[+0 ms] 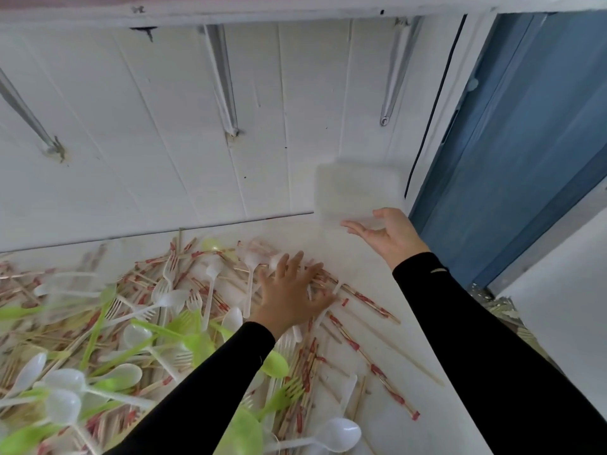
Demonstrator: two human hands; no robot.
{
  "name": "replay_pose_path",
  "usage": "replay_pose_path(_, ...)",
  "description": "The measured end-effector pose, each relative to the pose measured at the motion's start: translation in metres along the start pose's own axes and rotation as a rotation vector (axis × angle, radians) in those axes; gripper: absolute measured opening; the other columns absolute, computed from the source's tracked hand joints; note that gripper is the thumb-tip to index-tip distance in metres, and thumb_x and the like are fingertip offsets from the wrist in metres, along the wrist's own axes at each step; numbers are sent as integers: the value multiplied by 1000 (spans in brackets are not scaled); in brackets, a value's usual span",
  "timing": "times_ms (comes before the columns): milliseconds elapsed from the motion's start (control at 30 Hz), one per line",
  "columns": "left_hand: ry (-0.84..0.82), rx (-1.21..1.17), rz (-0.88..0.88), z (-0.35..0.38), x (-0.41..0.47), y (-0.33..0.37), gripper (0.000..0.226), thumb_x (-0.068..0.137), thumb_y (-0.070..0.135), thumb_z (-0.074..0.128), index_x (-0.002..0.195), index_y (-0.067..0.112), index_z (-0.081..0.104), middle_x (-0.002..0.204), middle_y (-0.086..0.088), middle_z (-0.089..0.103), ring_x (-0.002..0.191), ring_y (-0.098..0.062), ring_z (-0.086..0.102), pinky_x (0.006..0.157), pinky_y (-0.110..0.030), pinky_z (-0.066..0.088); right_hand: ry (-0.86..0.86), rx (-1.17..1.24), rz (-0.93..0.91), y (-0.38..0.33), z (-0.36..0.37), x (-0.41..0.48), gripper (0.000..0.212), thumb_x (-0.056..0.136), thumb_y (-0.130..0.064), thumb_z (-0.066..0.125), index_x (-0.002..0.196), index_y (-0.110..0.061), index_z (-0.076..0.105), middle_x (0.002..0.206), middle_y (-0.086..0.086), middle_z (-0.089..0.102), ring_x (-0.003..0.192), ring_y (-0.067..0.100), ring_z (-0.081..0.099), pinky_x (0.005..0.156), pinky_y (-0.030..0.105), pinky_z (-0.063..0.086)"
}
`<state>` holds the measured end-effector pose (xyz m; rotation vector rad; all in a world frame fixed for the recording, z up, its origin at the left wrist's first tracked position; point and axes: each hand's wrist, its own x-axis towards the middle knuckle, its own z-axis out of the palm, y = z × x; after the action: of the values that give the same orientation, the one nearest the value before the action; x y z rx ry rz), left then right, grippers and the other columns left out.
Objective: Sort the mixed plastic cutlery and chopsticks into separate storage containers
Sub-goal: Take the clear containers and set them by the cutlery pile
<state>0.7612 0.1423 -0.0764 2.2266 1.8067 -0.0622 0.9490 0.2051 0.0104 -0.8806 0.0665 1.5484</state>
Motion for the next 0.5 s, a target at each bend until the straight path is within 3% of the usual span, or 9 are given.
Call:
replay_pose_path(100, 17, -36, -60, 3, -10, -9, 81, 78, 87, 31, 149, 50, 15, 164, 6, 0, 151, -22, -7, 115, -64, 5, 46, -69, 0, 6, -2, 7, 61, 93, 11, 31, 150, -9, 20, 159, 22, -3, 139, 63, 7, 86, 76, 39)
replay_pose_path(300, 40, -92, -94, 0, -20, -25, 79, 79, 85, 37, 148, 51, 19, 163, 5, 5, 150, -22, -5, 117, -60, 8, 69, -119, 45, 13, 0, 14, 50, 101, 5, 33, 150, -4, 25, 158, 26, 0, 139, 61, 12, 100, 67, 39)
replay_pose_path(333, 35, -97, -94, 0, -21, -26, 77, 80, 84, 36, 148, 51, 19, 163, 5, 5, 150, -22, -5, 117, -59, 8, 60, -149, 40, 14, -1, 19, 48, 102, 2, 33, 150, -3, 25, 158, 26, 5, 138, 60, 18, 97, 63, 45)
replay_pose_path(400, 25, -134, -106, -2, -22, -25, 68, 85, 80, 31, 147, 52, 21, 162, 6, 7, 150, -20, -5, 117, -58, 6, 40, -260, 11, 17, -1, 29, 47, 104, -6, 35, 149, 0, 26, 155, 26, 24, 134, 50, 38, 71, 48, 60)
replay_pose_path(433, 34, -163, -114, -2, -21, -25, 61, 90, 75, 29, 146, 52, 24, 162, 7, 10, 150, -20, -2, 116, -56, 5, 42, -315, -14, 18, 0, 34, 48, 104, -10, 37, 149, 0, 26, 152, 26, 31, 130, 45, 45, 58, 41, 60)
replay_pose_path(500, 128, -191, -116, -5, -19, -27, 48, 98, 60, 31, 145, 47, 31, 158, 9, 25, 147, -20, 12, 113, -52, 10, 60, -380, -70, 18, -2, 44, 50, 104, -15, 41, 150, -3, 25, 149, 23, 36, 128, 40, 50, 54, 37, 59)
